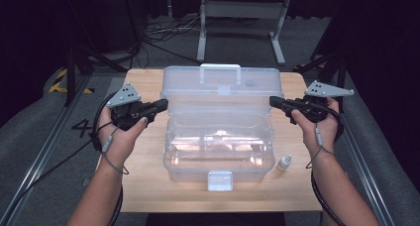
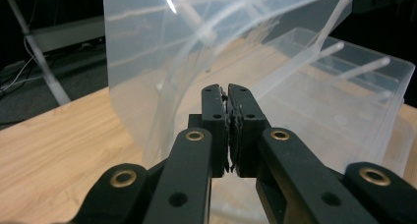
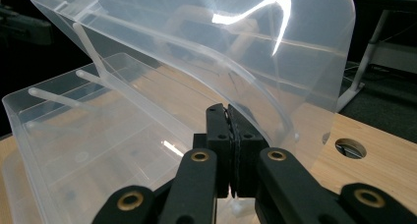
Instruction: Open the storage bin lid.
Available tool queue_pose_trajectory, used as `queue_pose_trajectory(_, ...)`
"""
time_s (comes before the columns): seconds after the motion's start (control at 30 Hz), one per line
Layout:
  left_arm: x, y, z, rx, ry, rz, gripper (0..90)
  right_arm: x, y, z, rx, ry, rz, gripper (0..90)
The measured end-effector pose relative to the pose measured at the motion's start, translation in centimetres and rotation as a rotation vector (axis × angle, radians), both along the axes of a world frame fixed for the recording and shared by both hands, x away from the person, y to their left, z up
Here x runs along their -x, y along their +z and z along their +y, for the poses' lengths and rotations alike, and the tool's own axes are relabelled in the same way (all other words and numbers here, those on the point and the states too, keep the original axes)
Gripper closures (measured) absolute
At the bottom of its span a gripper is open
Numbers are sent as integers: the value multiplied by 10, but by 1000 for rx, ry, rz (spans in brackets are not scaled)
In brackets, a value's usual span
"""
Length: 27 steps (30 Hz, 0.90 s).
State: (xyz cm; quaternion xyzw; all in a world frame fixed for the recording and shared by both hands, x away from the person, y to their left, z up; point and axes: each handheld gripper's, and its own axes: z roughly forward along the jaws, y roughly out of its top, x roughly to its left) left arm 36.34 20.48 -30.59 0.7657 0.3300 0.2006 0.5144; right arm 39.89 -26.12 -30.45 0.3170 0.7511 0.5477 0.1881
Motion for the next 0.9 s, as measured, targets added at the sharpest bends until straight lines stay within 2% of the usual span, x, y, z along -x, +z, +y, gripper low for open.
queue_pose_trajectory(0.1, 7, 0, 5, -3, 32, 0, 861, 0, 0, 0, -1, -2, -2, 895)
queue_pose_trajectory(0.23, 13, -1, 13, 0, 103, -20, 839, 0, 0, 0, -3, 1, -1, 895)
queue_pose_trajectory(0.33, 13, -2, 13, 5, 128, -40, 805, 0, 1, 0, -3, 2, 1, 893)
queue_pose_trajectory(0.63, 9, 1, 1, -9, 145, -82, 741, -1, 1, 1, -11, -3, 6, 890)
queue_pose_trajectory(0.9, 1, 3, -6, -18, 166, -95, 638, -1, 1, 2, -15, -3, 12, 885)
